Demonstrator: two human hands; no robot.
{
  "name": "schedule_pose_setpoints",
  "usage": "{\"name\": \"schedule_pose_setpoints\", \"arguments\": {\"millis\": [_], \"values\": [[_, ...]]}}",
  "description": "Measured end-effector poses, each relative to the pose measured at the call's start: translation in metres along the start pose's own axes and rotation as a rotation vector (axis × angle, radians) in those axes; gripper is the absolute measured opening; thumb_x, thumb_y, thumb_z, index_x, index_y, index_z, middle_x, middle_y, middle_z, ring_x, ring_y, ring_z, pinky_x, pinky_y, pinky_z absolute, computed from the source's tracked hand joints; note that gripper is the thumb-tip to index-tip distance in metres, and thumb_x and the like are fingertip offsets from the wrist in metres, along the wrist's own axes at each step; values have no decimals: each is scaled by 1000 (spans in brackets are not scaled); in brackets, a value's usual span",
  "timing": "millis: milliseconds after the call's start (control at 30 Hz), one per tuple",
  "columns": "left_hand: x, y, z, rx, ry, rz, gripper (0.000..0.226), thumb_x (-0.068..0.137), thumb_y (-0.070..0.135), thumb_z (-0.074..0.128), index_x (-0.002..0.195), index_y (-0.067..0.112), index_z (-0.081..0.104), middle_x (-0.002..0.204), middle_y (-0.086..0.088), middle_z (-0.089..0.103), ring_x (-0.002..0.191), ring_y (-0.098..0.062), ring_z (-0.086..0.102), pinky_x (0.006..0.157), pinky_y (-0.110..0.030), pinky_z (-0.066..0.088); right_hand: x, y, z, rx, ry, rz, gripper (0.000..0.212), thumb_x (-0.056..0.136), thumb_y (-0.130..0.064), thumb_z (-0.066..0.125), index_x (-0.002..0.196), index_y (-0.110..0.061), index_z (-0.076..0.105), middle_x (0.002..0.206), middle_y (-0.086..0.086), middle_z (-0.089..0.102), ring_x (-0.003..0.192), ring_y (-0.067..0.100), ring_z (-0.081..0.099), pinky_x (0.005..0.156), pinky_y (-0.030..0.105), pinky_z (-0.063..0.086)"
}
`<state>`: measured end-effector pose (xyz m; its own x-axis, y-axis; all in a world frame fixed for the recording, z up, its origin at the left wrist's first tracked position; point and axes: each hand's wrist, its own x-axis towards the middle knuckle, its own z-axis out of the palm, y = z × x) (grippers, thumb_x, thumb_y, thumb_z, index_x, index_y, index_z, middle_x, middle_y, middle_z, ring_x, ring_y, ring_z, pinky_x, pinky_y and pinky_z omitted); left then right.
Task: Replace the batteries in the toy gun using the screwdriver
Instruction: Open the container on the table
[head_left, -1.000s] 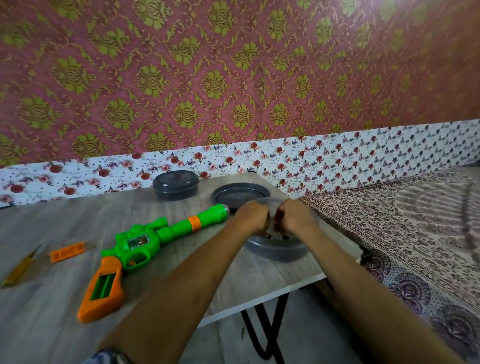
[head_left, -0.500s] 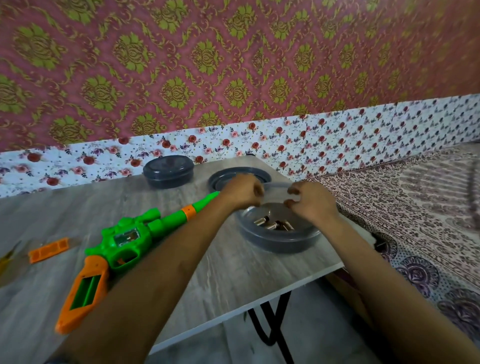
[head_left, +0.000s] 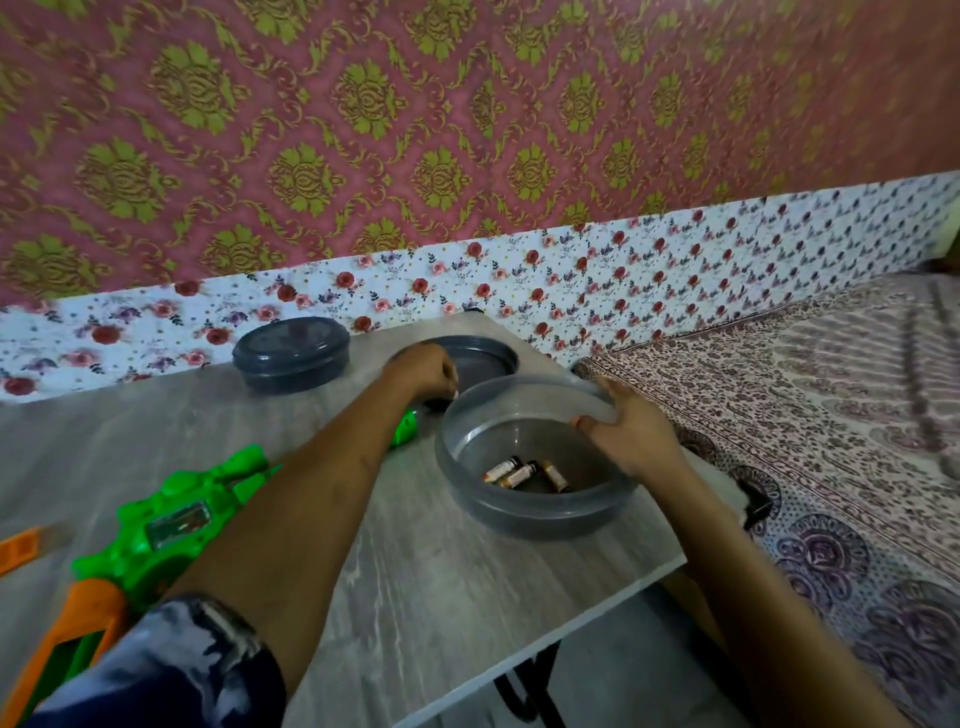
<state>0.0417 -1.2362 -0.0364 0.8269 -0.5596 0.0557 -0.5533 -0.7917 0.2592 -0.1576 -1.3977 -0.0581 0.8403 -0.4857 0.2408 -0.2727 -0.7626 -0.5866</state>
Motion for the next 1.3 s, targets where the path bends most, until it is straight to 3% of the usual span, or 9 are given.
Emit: {"name": "schedule_pose_setpoints", "arguments": {"millis": [133,267,567,733,867,933,1067,1167,1300], "values": [[9,10,8,44,-78,32,15,83,15,60,80,6,71,76,-12,63,64,-20,50,60,-32,45,1,2,1,34,8,15,57,85,-30,58,137,-15,39,130,9,53,118,30,50,95,36,41],[7,8,13,29,-108,41,19,83,10,57,65,12,61,63,-5,50,59,-19,43,56,-28,36,-2,2,0,78,11,42,57,85,-28,58,138,-16,38,132,8,53,119,30,50,98,38,41],[-14,2,-12,90,414,81,21,90,29,55,106,17,62,105,-9,67,95,-26,61,78,-35,50,-8,-4,-5,137,-21,55,56,85,-20,60,136,-16,39,126,6,55,113,25,53,94,36,45],[-58,24,-67,-482,724,128,43,79,35,44,108,6,57,91,-7,59,83,-21,53,65,-29,34,-11,-4,-6,163,-8,62,49,85,-18,59,132,-13,45,121,10,57,105,26,56,86,31,45],[-80,29,-71,-1127,838,-7,7,94,19,44,91,14,48,73,0,46,72,-16,44,58,-27,34,-15,-7,-7,216,48,74,47,89,-23,56,132,-9,47,117,12,62,89,20,56,79,26,42],[-84,24,-62,-1452,756,-179,11,94,16,40,87,13,48,77,-5,49,78,-20,49,63,-32,40,-18,-9,-10,284,38,114,46,91,-30,53,130,-8,47,118,11,60,104,27,57,88,31,42],[-103,18,-29,-1694,403,-481,22,99,12,37,90,12,58,89,-9,62,78,-23,60,65,-37,51,-25,-13,-17,611,37,303,43,96,-35,40,130,-9,47,130,14,52,117,31,50,99,41,39],[-113,16,-4,-1650,272,-510,32,97,9,33,111,10,63,104,-12,64,82,-25,59,74,-38,50,-32,-11,-23,625,-30,325,48,97,-40,35,131,-8,44,131,17,50,114,31,51,94,41,41],[-117,22,3,-1377,193,-383,13,95,13,46,92,12,59,101,-15,59,78,-20,56,63,-27,46,-32,-4,-26,594,-69,319,59,94,-49,35,135,-7,39,142,16,41,127,33,42,107,46,32]]}}
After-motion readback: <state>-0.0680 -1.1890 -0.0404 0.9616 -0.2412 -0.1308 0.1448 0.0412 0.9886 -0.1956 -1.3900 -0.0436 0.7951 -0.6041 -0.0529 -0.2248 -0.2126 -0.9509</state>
